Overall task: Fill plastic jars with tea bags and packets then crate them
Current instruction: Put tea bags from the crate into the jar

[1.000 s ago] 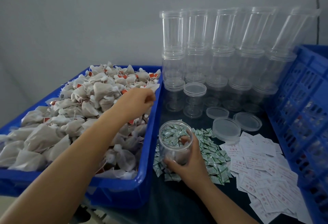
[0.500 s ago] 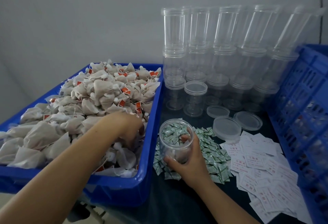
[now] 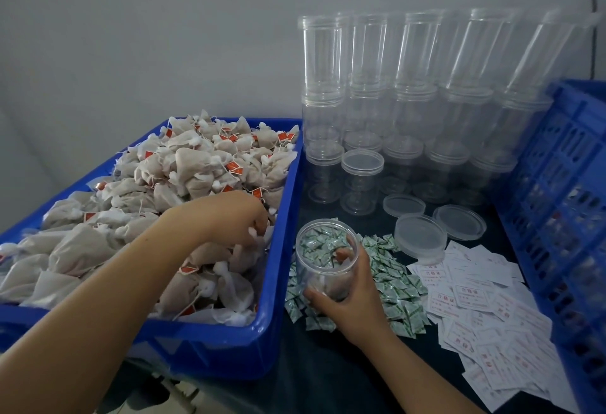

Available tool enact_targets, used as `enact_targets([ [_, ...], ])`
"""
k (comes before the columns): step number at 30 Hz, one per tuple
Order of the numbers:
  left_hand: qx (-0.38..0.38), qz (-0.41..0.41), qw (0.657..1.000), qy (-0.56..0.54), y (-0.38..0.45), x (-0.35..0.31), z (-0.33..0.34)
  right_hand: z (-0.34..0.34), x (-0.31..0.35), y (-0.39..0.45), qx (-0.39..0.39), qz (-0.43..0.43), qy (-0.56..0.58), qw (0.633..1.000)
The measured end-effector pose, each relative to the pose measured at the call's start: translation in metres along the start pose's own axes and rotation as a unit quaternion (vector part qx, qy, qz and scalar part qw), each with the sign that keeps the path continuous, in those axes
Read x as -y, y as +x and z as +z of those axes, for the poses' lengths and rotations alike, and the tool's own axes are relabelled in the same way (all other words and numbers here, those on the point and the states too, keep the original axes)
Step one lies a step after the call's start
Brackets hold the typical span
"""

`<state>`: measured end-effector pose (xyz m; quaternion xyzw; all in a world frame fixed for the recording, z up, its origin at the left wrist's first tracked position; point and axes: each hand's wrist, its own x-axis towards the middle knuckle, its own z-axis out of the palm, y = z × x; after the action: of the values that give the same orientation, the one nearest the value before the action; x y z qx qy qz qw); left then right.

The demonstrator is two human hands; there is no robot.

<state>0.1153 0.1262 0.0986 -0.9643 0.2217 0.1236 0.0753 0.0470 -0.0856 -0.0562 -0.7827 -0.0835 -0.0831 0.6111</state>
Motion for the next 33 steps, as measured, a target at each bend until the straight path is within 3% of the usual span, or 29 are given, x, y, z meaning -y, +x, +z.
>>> enact_targets([
  [7,-0.122,0.031,0.990,-0.071,-0.018,-0.008,-0.037,0.000,0.000,0.000,0.002,0.003,-0.011,1.000],
  [13,-0.248,0.065,0.954,-0.154,-0.022,-0.026,-0.048,-0.001,-0.001,-0.001,0.011,0.000,-0.018,1.000],
  [23,-0.176,0.116,0.963,-0.170,0.008,-0.066,-0.012,-0.002,0.001,0.001,0.020,0.008,0.002,1.000],
  [33,-0.161,0.124,0.978,-0.042,0.020,-0.086,0.005,0.000,-0.003,0.002,0.011,-0.006,0.019,1.000],
])
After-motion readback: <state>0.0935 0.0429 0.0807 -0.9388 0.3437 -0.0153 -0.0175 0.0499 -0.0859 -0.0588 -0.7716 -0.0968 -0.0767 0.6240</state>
